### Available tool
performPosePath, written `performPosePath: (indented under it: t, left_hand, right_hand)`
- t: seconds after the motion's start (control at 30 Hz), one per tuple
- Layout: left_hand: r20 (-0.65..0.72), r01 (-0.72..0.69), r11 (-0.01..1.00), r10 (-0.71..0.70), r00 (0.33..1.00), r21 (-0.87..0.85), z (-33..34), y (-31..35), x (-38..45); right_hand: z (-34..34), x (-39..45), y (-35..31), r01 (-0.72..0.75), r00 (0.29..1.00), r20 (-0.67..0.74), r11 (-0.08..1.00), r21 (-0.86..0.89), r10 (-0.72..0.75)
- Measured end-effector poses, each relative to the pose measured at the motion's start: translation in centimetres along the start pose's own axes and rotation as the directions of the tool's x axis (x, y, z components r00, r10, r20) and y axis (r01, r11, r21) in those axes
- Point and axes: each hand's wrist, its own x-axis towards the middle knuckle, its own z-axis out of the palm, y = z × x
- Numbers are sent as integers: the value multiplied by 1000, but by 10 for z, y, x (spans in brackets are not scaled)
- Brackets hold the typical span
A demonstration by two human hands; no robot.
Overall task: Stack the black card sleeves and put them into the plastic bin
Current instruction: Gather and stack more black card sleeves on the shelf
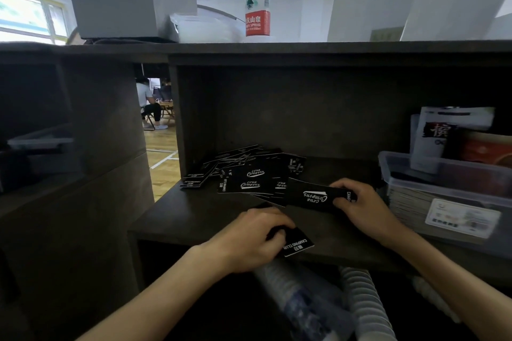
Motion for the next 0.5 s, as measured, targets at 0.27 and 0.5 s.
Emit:
performPosePath:
  t: [0.27,0.5]
  left_hand:
    - [3,-89,996,89,996,-24,5,5,-5]
    - [-100,22,969,3,995,246,1,21,69]
  right_hand:
    - [-6,-1,8,-115,979,-173,993,-31,108]
    - [-8,-3,2,-176,978,-88,977,120,187]
